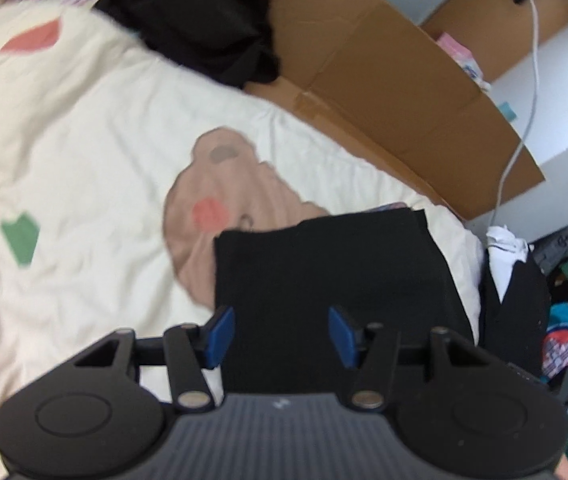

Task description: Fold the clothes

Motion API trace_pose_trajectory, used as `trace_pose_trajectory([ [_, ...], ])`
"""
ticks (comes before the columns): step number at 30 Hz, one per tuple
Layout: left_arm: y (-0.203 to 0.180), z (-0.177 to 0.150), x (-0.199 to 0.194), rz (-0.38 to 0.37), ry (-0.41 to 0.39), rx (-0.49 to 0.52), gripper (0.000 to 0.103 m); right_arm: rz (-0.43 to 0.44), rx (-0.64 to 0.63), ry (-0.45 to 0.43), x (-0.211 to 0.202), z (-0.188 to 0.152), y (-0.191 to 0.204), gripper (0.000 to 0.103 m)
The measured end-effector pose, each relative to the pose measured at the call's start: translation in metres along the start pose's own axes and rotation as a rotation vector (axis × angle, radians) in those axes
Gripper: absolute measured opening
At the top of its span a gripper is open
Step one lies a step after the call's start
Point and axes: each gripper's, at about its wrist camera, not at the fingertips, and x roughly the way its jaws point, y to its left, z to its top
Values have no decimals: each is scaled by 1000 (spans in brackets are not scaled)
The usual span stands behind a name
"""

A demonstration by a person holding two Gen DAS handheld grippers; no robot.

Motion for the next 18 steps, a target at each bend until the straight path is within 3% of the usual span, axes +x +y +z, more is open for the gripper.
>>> trace_pose_trajectory([
  [5,-37,37,21,4,13,122,55,8,10,-16,-3,-5,0,66],
  [11,-74,67,49,-60,-68,218,66,22,21,-12,-3,-7,-6,66],
  [14,-88,76,70,-105,-16,282,66,23,14,-16,-3,-7,-10,66],
  [18,-111,84,92,-97,35,388,67,20,22,-11,-1,-7,-16,66],
])
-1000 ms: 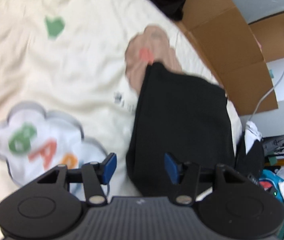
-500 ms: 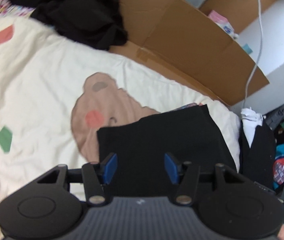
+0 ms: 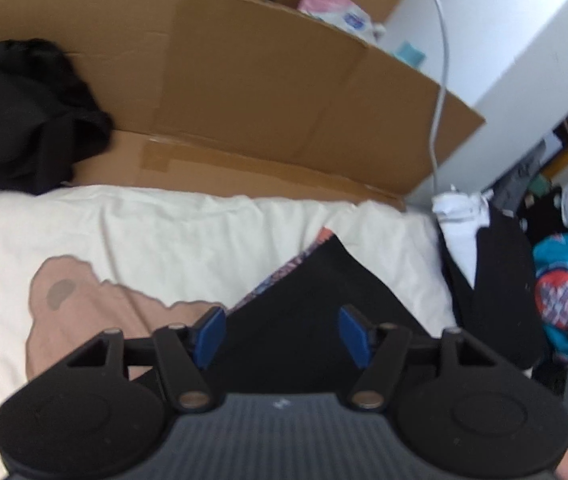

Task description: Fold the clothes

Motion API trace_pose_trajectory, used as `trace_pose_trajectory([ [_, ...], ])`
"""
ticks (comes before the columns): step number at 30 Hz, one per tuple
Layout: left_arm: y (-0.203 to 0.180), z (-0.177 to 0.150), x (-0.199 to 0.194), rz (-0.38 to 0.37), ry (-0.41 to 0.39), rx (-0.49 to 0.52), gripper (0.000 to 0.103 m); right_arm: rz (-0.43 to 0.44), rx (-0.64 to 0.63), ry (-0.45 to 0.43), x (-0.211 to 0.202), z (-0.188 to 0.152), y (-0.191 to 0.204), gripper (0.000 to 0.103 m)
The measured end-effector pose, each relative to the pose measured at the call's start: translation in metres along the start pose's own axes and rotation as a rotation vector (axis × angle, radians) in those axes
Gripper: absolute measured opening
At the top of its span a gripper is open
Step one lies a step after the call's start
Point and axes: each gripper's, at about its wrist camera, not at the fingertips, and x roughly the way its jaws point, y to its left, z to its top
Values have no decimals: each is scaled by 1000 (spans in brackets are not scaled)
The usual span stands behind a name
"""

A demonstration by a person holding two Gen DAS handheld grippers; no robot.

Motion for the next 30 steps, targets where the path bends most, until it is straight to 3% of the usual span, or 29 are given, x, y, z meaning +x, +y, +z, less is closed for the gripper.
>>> trace_pose_trajectory([
  [3,-11,14,19,7,22,90,69,1,-9,5,2,0,0,66],
  [9,-15,25,50,-9,96,164,69,12,-31,-2,4,1,4,67],
  [15,-10,35,72,-147,147,162,69,25,-32,11,12,2,8,68],
  [18,-11,42,73,-193,164,212,70,15,-18,3,14,0,7,68],
  [21,-9,43,80,-227,216,241,79,11,-7,-37,11,-2,6,68],
  [30,2,38,104,-231,289,324,79,17,56,-75,18,-1,6,68],
])
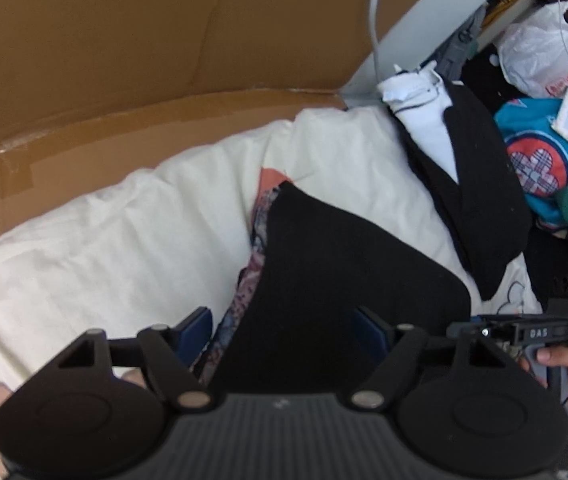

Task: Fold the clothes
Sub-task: 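Grasp the lined pants edge with the left gripper while the right gripper grasps the pants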

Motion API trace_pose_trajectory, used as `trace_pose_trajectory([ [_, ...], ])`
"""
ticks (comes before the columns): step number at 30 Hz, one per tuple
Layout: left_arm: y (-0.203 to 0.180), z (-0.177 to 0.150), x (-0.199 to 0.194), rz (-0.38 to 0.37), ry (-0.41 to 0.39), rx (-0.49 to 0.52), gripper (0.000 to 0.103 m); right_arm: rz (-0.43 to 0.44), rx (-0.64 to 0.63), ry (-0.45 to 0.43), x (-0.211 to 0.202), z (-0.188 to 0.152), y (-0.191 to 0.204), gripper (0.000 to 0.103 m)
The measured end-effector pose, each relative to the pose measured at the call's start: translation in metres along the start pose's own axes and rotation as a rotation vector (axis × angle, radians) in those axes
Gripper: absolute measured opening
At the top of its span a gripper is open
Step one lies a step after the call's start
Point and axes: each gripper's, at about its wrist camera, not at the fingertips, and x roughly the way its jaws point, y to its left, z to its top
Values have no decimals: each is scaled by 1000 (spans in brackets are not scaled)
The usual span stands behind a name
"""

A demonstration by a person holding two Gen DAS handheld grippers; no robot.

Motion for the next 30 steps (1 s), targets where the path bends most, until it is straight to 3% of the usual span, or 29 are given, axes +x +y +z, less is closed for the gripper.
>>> trace_pose_trajectory([
  [7,17,-6,29,-24,78,-22,80,-23,-7,-14,1,-5,4,68],
  [14,28,-8,39,-84,52,-38,81,-14,-34,-21,9,-2,6,68],
  [15,27,-6,39,-85,56,-32,79,-12,-34,-21,10,-1,5,68],
  [18,19,-3,39,-74,63,9,56,-5,-31,-25,10,0,5,68],
  [20,11,-4,39,-48,56,37,52,-7,-28,-26,10,0,6,67],
  [21,10,-5,39,-45,51,33,49,-14,-22,-25,10,1,6,65],
  [23,11,-6,38,-42,38,14,44,-34,-13,-19,10,3,8,45],
  [26,6,-7,33,-22,18,8,37,-22,-23,4,10,8,6,26],
  [30,0,-10,29,5,-11,20,32,-5,-58,9,5,10,10,18],
])
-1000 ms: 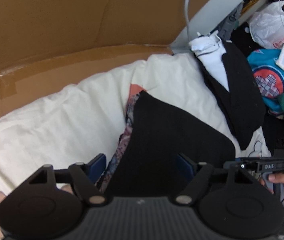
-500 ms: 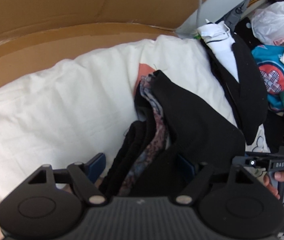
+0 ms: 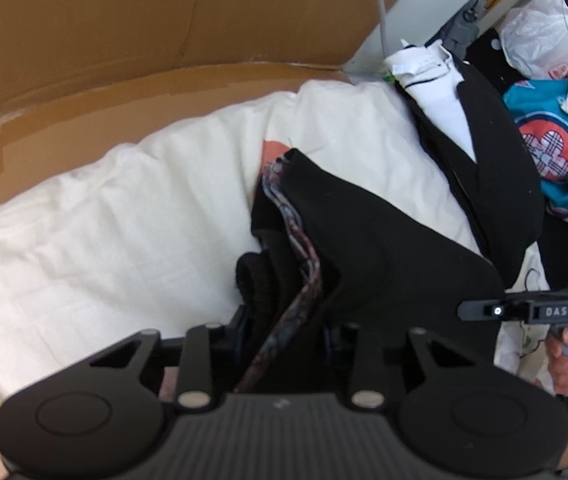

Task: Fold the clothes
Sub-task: 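Grasp the lined pants edge with the left gripper while the right gripper grasps the pants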

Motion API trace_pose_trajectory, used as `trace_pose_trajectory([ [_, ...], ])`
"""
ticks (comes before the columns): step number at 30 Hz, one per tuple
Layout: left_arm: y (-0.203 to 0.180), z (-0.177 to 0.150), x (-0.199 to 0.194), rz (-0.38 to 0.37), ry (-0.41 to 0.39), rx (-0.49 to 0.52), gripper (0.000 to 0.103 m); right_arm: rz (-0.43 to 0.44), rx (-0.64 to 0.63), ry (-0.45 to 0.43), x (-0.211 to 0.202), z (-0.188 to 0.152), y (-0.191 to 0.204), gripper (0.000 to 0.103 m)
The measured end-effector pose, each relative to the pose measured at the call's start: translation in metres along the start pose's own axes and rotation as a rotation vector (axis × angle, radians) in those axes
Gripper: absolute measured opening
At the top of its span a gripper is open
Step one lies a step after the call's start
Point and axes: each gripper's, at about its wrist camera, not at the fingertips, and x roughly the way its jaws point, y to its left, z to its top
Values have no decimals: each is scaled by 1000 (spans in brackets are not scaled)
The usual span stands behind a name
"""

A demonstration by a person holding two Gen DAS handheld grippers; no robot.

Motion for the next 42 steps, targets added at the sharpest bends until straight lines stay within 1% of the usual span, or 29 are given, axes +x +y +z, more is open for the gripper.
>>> trace_pose_trajectory([
  [4,-5,-7,-7,9,-61,-1,29,7,-54,-10,-9,2,6,14],
  [9,-5,-10,-11,-15,-111,-75,27,45,-104,-42,-28,10,14,14],
  [14,-9,-9,-11,-38,-150,-157,27,30,-145,-76,-36,31,17,13],
  [17,-11,-5,-7,-41,-162,-186,27,10,-167,-90,-34,50,15,13],
  [20,-12,-1,-1,-16,-148,-176,28,13,-174,-97,-28,66,11,13],
  [23,-10,0,2,-22,-133,-164,30,8,-168,-87,-22,69,6,15],
  [25,-8,1,1,-24,-120,-152,33,-4,-160,-81,-19,67,2,17],
  [27,-9,4,3,-17,-101,-127,36,2,-148,-78,-17,65,-2,26],
  [28,-9,5,4,-14,-93,-120,39,1,-145,-79,-17,65,-3,38],
  [29,-9,6,5,-10,-86,-116,41,4,-141,-81,-17,64,-5,42],
  [31,-9,8,8,-16,-63,-108,53,11,-144,-82,-17,62,-6,43],
  [32,-9,9,9,-15,-55,-103,54,8,-155,-81,-17,60,-5,44],
  [36,-7,9,13,-20,-30,-102,57,-28,-155,-77,-17,49,-3,47],
  [38,-3,9,15,-33,-19,-120,57,-58,-142,-70,-17,40,-5,53],
  [39,-2,8,16,-43,-13,-132,57,-66,-134,-65,-17,36,-6,54],
  [42,4,8,21,-77,7,-179,53,-68,-114,-50,-14,28,-13,54],
])
